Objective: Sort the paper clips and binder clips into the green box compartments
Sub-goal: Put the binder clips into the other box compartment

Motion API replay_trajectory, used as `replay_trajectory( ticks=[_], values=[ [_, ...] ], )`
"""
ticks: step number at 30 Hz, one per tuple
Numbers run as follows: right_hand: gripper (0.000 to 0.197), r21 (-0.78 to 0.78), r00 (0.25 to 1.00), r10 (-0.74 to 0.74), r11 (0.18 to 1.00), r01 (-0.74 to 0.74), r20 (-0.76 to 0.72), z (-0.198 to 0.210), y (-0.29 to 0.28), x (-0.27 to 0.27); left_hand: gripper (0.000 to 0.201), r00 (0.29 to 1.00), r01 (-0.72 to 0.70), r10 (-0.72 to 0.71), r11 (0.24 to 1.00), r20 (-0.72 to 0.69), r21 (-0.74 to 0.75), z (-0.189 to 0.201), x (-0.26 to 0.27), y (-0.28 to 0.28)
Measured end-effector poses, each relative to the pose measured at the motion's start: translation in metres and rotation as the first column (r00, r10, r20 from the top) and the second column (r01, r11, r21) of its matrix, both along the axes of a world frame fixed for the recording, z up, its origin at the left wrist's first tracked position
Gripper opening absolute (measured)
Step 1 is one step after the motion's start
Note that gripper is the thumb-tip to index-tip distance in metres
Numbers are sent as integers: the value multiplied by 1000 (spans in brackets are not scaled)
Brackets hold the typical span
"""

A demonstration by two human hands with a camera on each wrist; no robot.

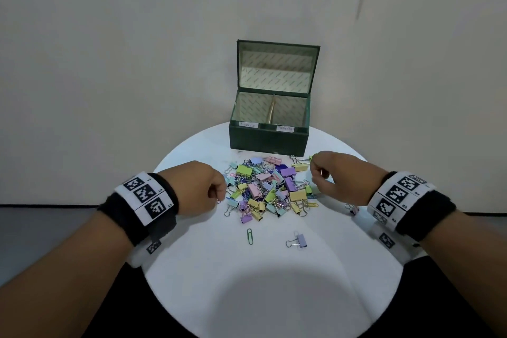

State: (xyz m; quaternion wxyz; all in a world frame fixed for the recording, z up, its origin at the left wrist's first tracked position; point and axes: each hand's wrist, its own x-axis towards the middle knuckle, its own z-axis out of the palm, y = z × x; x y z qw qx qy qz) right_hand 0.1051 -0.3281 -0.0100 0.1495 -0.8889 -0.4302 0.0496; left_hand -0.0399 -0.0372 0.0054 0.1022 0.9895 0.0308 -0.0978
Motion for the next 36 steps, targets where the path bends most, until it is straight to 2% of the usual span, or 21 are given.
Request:
replay_trajectory(
  ticks=[3, 5, 9, 11, 14, 17, 23, 27, 29, 32, 36],
  values=[
    [19, 20, 999, -48, 999, 48, 7, -1, 1, 1, 23, 1000, 10, -10, 1000, -7, -5, -2, 1, -2],
    [16, -49, 996, -89, 995, 87, -23, -1, 2, 1, 25, 1000, 12, -12, 1000, -7, -15, -3, 1, -4],
    [9, -214, 995, -82, 974, 70, -51, 4, 3, -5, 25, 1000, 10, -10, 1000, -22, -8, -3, 0, -8],
    [6, -248, 994, -99, 965, 84, -49, 7, 3, -10, 24, 1000, 10, -10, 1000, 7, 12, -1, 0, -7],
    [14, -269, 993, -116, 957, 107, -17, 7, 4, -11, 21, 996, -31, 28, 999, 84, 25, 1, -2, -2],
    [17, -256, 993, -114, 961, 108, -8, 6, 5, -10, 22, 996, -45, 43, 999, 71, 25, -1, -8, 1],
    [8, -216, 995, -95, 972, 93, -2, 5, 4, -9, 21, 999, -23, 21, 998, 36, 63, -5, -5, -7],
    [23, -122, 996, -67, 991, 59, -65, 7, 4, -7, 25, 1000, -11, 9, 993, 16, 115, -5, -4, -12],
    [24, -59, 993, -81, 995, 75, -92, 8, 3, -5, 29, 1000, -18, 18, 994, 1, 107, -6, -5, -13],
    [24, -21, 990, -111, 994, 109, -88, 9, 2, -5, 33, 997, 26, -28, 999, 74, 30, -1, -6, -16],
    [19, 4, 981, -182, 983, 182, -65, 7, 3, -5, 28, 956, 212, -188, 974, 225, -85, 3, -12, -26]
  ],
)
